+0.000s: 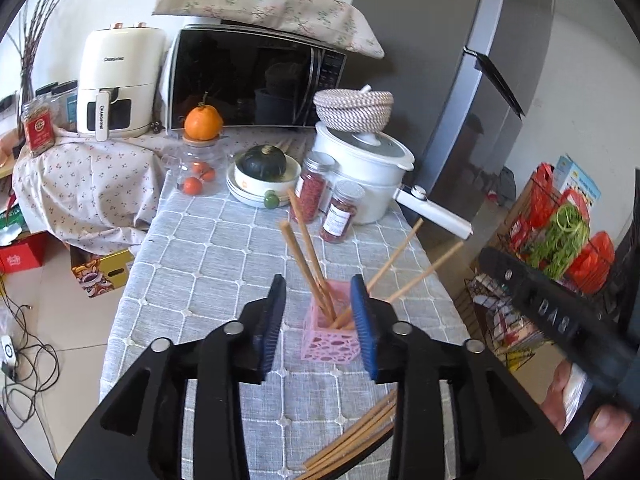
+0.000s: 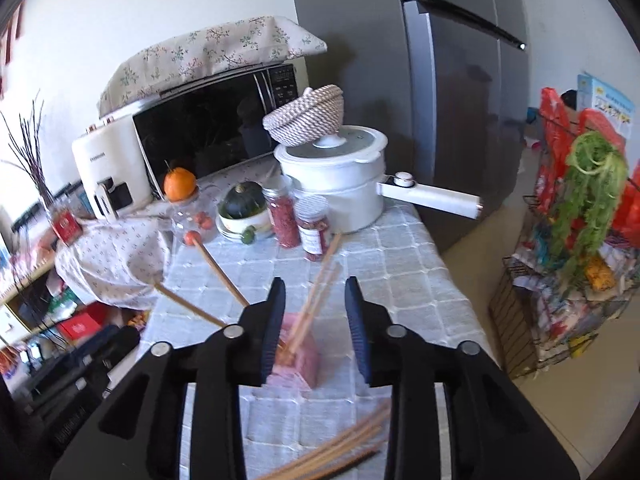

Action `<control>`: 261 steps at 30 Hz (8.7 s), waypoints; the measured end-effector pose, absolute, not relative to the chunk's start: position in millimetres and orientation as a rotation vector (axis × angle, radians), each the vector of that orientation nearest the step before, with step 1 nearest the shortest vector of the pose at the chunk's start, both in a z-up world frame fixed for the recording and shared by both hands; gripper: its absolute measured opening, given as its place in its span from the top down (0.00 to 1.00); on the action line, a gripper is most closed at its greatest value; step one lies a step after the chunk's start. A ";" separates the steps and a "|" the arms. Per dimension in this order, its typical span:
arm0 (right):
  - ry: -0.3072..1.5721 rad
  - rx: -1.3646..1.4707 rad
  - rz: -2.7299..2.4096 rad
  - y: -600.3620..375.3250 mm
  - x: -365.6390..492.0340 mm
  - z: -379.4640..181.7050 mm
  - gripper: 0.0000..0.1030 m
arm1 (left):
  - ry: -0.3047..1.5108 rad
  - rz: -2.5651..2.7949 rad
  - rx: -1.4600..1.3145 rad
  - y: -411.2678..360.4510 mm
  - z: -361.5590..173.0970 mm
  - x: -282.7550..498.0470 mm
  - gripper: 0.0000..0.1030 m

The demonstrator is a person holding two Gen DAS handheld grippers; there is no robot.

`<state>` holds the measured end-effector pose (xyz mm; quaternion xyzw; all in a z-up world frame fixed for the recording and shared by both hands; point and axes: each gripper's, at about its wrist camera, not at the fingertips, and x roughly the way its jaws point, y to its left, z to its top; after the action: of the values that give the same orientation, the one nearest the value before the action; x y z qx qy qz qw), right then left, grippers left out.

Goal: Organize utensils

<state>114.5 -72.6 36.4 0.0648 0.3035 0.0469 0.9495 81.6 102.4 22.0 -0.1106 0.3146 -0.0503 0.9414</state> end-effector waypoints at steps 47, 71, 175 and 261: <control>0.898 0.548 -0.278 -277.8 24.6 -108.7 0.06 | 1.379 -0.325 0.254 -111.0 -136.3 194.9 0.52; 0.975 0.593 -0.250 -277.6 36.0 -122.3 0.06 | 1.397 -0.292 0.248 -105.8 -174.5 218.8 0.88; 0.615 0.320 0.236 -98.7 131.3 130.0 0.92 | 0.513 -0.094 -0.327 111.3 69.3 128.0 0.90; 0.682 0.396 0.262 -159.5 101.3 121.3 0.92 | 0.566 -0.141 -0.179 84.0 93.2 148.6 0.96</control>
<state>101.3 -159.5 121.3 0.1925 0.3311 0.1271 0.9150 148.6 84.0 93.2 -0.0880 0.2786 -0.0695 0.9538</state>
